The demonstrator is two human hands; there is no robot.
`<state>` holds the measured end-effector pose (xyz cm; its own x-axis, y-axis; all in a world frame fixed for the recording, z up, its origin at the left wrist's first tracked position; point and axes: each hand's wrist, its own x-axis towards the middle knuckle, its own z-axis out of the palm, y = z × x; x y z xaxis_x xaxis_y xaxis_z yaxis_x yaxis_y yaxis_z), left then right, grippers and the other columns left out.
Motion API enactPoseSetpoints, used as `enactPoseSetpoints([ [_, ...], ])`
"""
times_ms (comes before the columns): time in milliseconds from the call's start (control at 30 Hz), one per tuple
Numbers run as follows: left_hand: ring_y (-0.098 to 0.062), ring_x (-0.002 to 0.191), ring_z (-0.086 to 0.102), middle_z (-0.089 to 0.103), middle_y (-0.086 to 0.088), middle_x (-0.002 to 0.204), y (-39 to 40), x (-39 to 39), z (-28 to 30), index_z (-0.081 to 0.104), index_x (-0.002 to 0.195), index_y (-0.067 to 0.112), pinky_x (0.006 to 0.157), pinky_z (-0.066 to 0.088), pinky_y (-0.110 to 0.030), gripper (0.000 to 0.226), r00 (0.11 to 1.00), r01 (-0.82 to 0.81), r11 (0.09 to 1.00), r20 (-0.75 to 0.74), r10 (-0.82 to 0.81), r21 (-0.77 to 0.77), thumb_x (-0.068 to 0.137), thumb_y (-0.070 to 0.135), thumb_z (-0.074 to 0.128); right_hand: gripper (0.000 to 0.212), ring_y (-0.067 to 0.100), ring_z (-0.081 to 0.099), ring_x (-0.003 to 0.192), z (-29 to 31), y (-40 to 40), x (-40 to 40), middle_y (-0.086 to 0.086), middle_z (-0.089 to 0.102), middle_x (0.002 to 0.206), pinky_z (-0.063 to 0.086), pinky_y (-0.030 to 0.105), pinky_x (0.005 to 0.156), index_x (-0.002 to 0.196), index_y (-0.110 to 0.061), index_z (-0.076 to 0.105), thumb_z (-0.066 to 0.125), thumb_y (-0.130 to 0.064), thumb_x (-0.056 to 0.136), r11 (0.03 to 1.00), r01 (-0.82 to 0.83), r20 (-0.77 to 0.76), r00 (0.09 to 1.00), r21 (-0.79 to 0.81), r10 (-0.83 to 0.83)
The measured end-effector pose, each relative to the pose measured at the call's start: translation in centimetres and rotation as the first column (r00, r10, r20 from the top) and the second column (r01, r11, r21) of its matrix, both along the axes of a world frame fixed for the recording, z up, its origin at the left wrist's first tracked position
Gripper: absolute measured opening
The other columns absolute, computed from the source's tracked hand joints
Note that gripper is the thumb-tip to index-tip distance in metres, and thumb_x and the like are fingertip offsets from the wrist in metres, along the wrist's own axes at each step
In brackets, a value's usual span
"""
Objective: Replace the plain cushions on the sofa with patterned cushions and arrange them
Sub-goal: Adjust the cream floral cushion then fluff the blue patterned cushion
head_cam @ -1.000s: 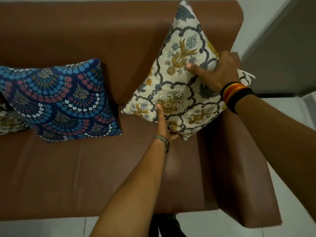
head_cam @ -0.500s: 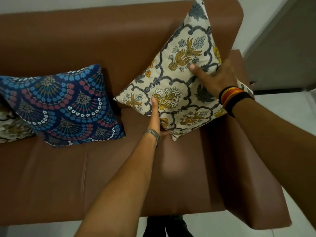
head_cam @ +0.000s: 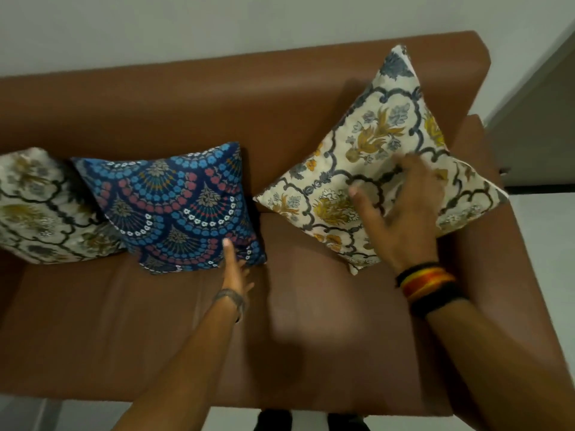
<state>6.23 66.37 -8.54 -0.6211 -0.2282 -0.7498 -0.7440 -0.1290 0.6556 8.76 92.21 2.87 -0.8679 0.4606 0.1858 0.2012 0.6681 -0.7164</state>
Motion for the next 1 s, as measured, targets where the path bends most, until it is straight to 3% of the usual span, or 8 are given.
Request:
enactPoseSetpoints([
  [167,-0.036,0.151,0.041,0.041,-0.013,0.166,-12.0,-2.5,0.1,0.036,0.161,0.013,0.118,0.037,-0.047,0.08,0.961,-0.259,0.902,-0.183,0.206,-0.346,0.102,0.065,0.048,0.059,0.015,0.053,0.133,-3.7,-12.5,-0.6,0.002,0.055,0.149,0.05,0.04,0.11,0.149,-0.019,0.052,0.068,-0.049,0.101,0.89,-0.194,0.192,0.936,-0.414,0.294],
  [267,-0.033,0.152,0.038,0.031,-0.009,0.171,-17.3,-5.7,0.3,0.024,0.166,0.017,0.115,0.038,-0.042,0.09,0.956,-0.24,0.897,-0.253,0.151,-0.372,0.098,0.066,0.057,0.073,0.02,0.055,0.136,-5.7,-18.5,-4.3,0.003,0.053,0.155,0.048,0.036,0.111,0.155,-0.018,0.047,0.066,-0.059,0.098,0.723,-0.002,0.357,0.868,-0.691,0.344],
  [367,-0.029,0.156,0.032,0.021,-0.005,0.175,-21.6,-9.0,0.1,0.008,0.17,0.022,0.119,0.035,-0.043,0.1,0.972,-0.095,0.944,-0.235,0.019,-0.316,0.096,0.061,0.063,0.081,0.025,0.058,0.13,-8.5,-23.2,-8.0,0.0,0.055,0.15,0.046,0.038,0.105,0.157,-0.021,0.042,0.064,-0.067,0.095,0.655,0.151,0.434,0.852,-0.741,0.294],
  [533,-0.028,0.162,0.018,0.008,-0.001,0.178,-26.7,-12.1,-1.7,0.0,0.171,0.024,0.126,0.025,-0.049,0.107,0.968,0.181,0.945,-0.119,-0.22,-0.272,0.094,0.061,0.064,0.086,0.026,0.042,0.154,-10.7,-28.7,-10.8,-0.004,0.039,0.17,0.034,0.049,0.127,0.167,-0.034,0.023,0.066,-0.058,0.097,0.645,0.225,0.368,0.925,-0.731,0.095],
  [633,-0.028,0.159,0.027,0.017,-0.002,0.177,-28.1,-12.1,-2.1,0.007,0.171,0.027,0.123,0.031,-0.048,0.108,0.963,0.197,0.957,-0.14,-0.229,-0.214,0.09,0.071,0.063,0.067,0.016,0.054,0.138,-9.3,-31.6,-10.8,-0.011,0.055,0.152,0.043,0.051,0.123,0.149,-0.042,0.044,0.071,-0.063,0.093,0.704,0.189,0.269,0.963,-0.684,0.003],
  [767,-0.026,0.142,0.052,0.051,-0.001,0.158,-28.3,-9.3,-2.4,0.042,0.161,0.025,0.118,0.044,-0.053,0.147,0.991,0.049,0.982,-0.13,-0.026,0.183,0.039,0.102,0.068,0.098,0.024,0.048,0.146,-5.9,-35.0,-11.8,-0.003,0.057,0.15,0.03,0.064,0.124,0.148,-0.033,0.053,0.064,-0.095,0.072,0.91,0.071,0.179,0.984,-0.408,0.004],
  [867,-0.026,0.13,0.06,0.062,0.0,0.144,-25.8,-7.5,-0.8,0.057,0.144,0.025,0.114,0.045,-0.058,0.129,0.99,-0.026,0.937,-0.119,0.072,0.348,0.038,0.097,0.074,0.109,0.029,0.034,0.156,-2.5,-36.1,-14.5,0.004,0.047,0.159,0.002,0.071,0.128,0.156,-0.024,0.045,0.061,-0.093,0.073,0.991,0.001,0.269,0.963,-0.134,0.036],
  [1000,-0.038,0.144,0.049,0.046,-0.01,0.165,-22.1,-7.8,-1.8,0.043,0.161,0.022,0.114,0.039,-0.067,0.139,0.986,-0.147,0.88,-0.007,0.168,0.451,0.047,0.097,0.069,0.109,0.035,0.035,0.154,-1.2,-35.3,-17.7,0.01,0.048,0.153,-0.001,0.076,0.125,0.155,-0.02,0.046,0.055,-0.095,0.076,0.994,-0.112,0.33,0.938,0.005,0.104],
])
